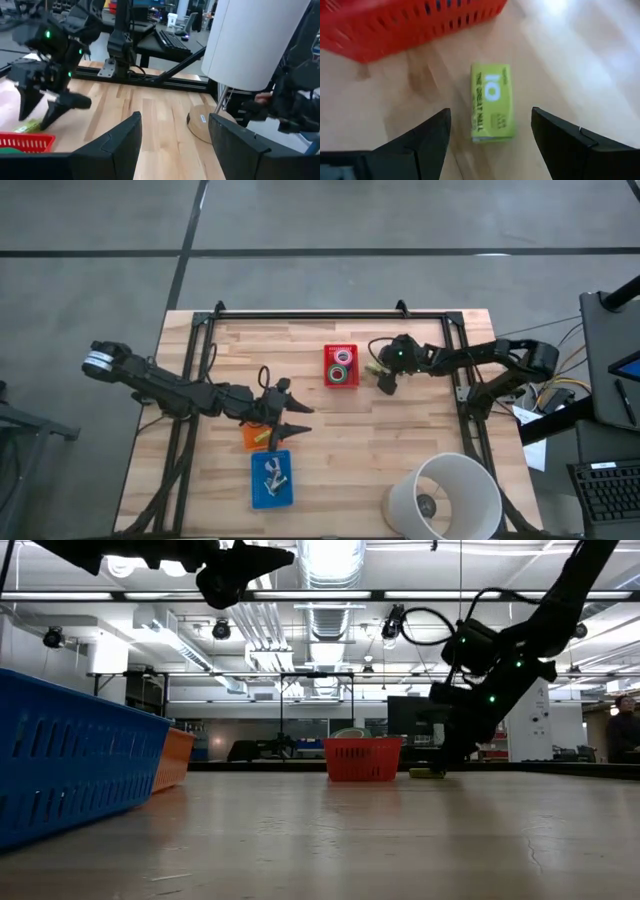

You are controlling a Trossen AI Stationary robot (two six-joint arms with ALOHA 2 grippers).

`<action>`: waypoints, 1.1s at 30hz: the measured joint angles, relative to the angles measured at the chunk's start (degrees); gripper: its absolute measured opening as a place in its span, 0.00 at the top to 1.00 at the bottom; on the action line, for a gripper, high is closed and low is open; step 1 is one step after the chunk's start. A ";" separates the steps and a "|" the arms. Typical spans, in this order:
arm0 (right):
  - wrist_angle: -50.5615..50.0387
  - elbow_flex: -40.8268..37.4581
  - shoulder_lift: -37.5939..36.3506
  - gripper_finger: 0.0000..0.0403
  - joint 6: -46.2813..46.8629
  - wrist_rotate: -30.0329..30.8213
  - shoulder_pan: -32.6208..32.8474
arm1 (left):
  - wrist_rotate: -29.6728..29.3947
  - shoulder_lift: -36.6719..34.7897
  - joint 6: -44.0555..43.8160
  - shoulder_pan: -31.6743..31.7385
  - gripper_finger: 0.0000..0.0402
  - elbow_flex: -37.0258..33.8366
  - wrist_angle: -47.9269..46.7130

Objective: Pick and place Stapler, Stapler remover, tape
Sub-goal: Put the green staple box into the orange bin

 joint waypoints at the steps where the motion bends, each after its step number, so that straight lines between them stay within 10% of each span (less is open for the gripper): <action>1: 0.56 0.00 1.22 0.34 -0.02 -0.09 0.00 | 0.00 0.00 0.02 0.00 0.43 0.00 0.21; 12: 8.39 0.95 10.18 0.43 0.98 -1.21 -0.04 | 0.02 0.00 -0.48 -0.07 0.43 -0.20 0.11; 26: 2.06 0.56 3.79 0.72 2.36 -1.67 0.17 | -0.05 0.00 -0.68 -0.11 0.43 -0.28 -0.87; 33: -4.27 0.79 -3.78 0.71 4.20 -2.00 2.38 | -0.13 0.00 2.08 -0.11 0.43 -0.28 -0.87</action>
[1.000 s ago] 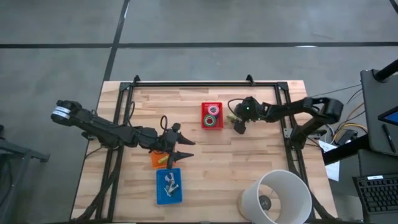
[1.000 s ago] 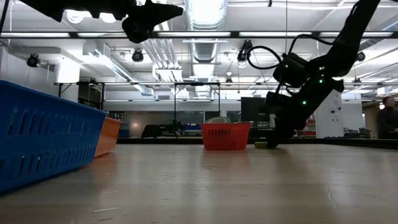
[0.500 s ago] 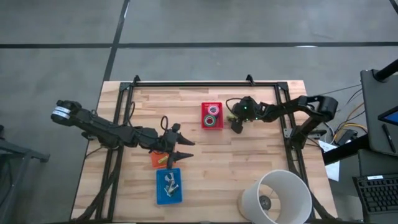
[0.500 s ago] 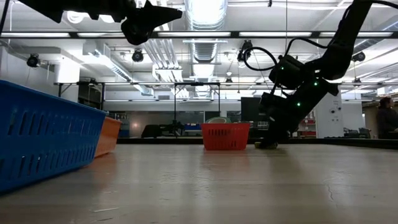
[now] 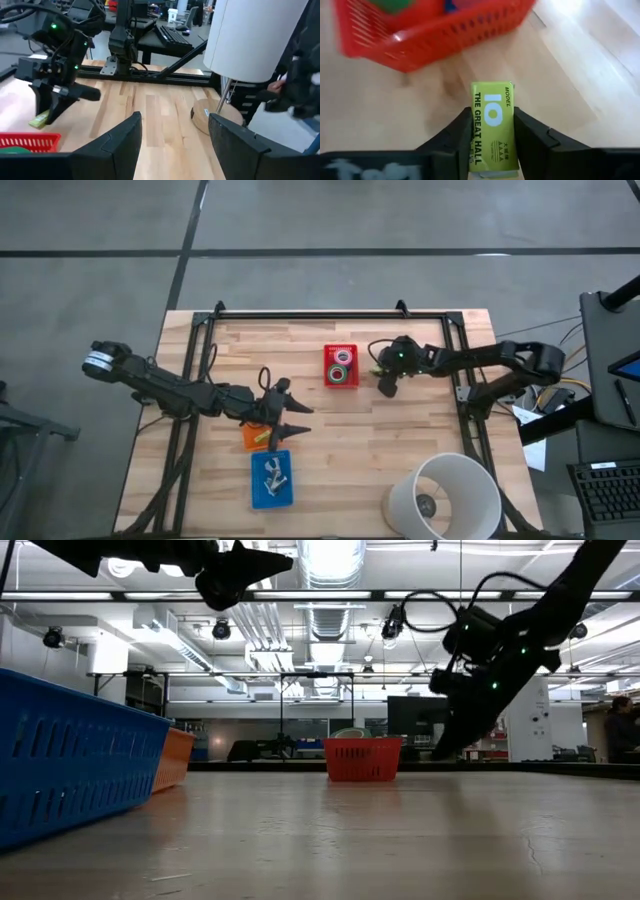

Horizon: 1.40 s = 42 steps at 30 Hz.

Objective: Pick and place Stapler, Stapler remover, tape
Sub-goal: Put the green staple box into the orange bin

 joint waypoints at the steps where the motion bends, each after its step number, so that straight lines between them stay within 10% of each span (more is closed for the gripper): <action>1: -0.71 0.00 -1.18 0.70 0.59 -0.74 0.42 | 0.00 0.10 0.87 0.00 0.43 0.00 -0.06; 16: 4.18 0.17 -14.60 0.71 16.70 -24.86 11.20 | -0.03 8.49 19.66 0.00 0.43 0.00 6.32; 42: 14.54 18.11 7.21 0.72 26.12 -27.99 28.04 | -0.05 19.52 32.63 -2.19 0.43 7.61 15.28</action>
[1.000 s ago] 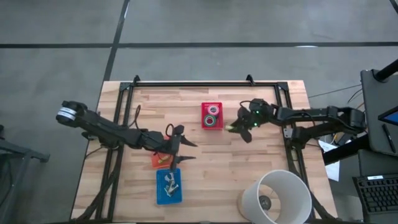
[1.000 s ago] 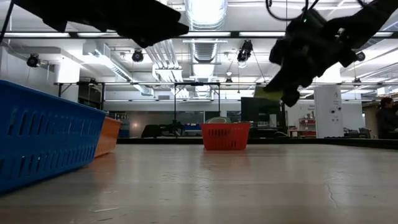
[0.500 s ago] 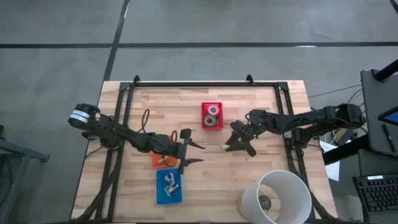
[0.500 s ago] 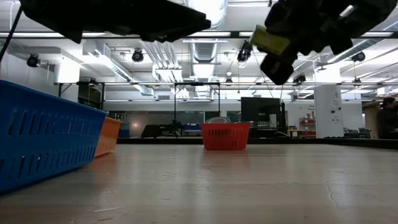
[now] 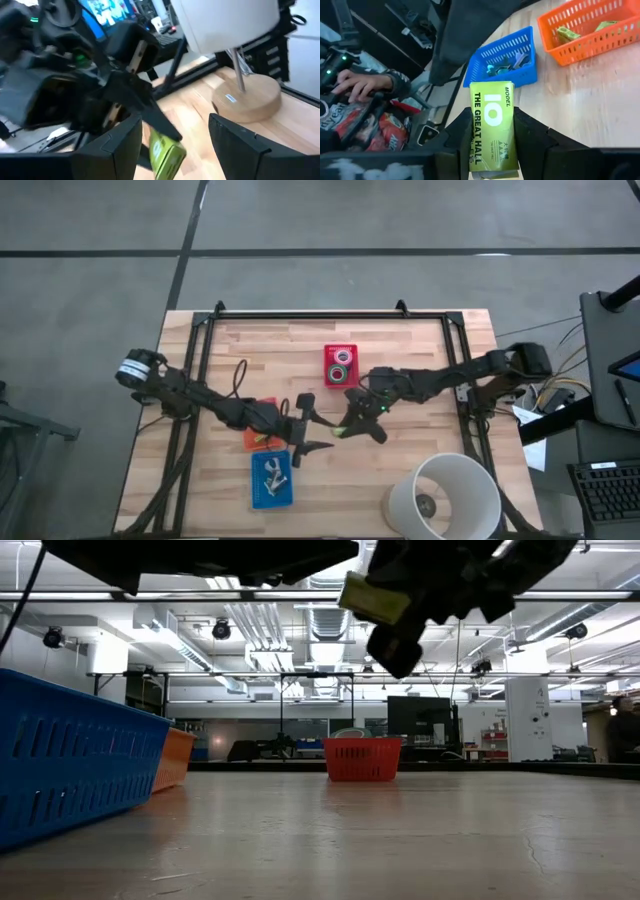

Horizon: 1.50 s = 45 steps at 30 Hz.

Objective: Pick and place Stapler, Stapler remover, tape
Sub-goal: Put the green staple box into the orange bin

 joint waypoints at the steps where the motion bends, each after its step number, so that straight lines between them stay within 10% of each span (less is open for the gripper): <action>1: -0.11 0.83 1.02 0.72 -0.38 -0.37 0.00 | 0.01 0.00 0.00 -0.23 0.43 0.00 -0.94; 25: -0.30 12.01 11.06 0.72 -0.95 -4.91 0.51 | -5.96 -0.39 1.21 -1.59 0.44 0.00 -7.50; 45: -0.02 11.90 10.67 0.68 -0.52 -4.74 0.76 | -6.48 -0.42 1.28 -1.73 0.75 -0.04 -8.01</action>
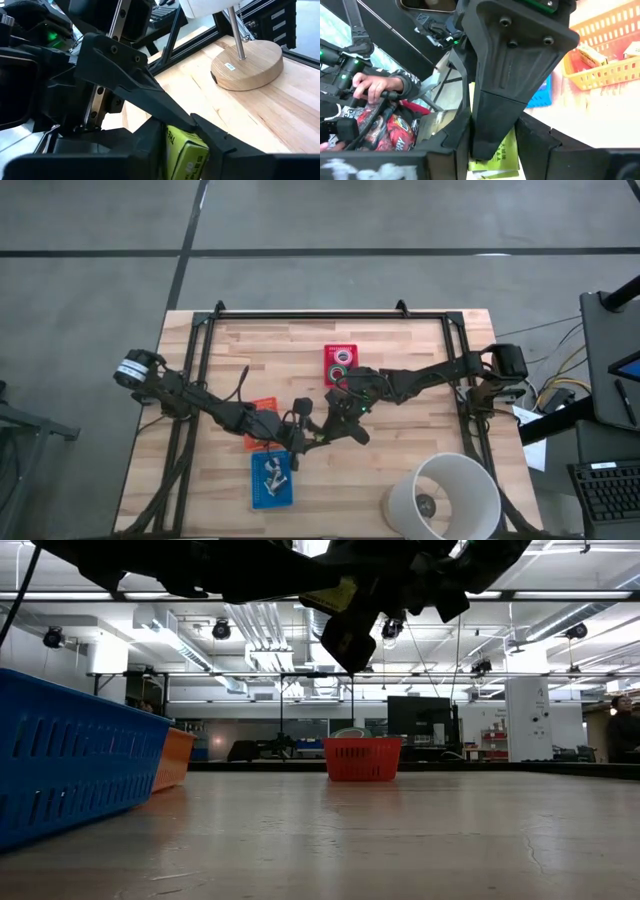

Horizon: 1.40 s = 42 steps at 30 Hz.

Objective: Pick and place Stapler, Stapler remover, tape
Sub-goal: Put the green staple box into the orange bin

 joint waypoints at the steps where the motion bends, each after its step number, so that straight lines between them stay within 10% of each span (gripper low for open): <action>1: 0.00 0.00 0.00 0.68 0.01 -0.01 0.00 | 0.00 0.00 -0.09 0.00 0.77 0.00 -0.02; 21: -7.75 -0.02 -6.19 0.40 -0.81 -5.73 -1.20 | -1.25 -0.68 -2.28 -0.39 0.84 0.11 -0.72; 32: -13.81 -1.08 -13.62 0.33 -11.27 -1.15 -2.17 | -12.19 -8.18 -9.63 -0.69 0.85 -0.14 -22.62; 42: -13.95 -4.30 -14.92 0.35 -12.50 6.43 -1.86 | -11.11 -22.79 -44.83 -2.01 0.86 -0.05 -63.47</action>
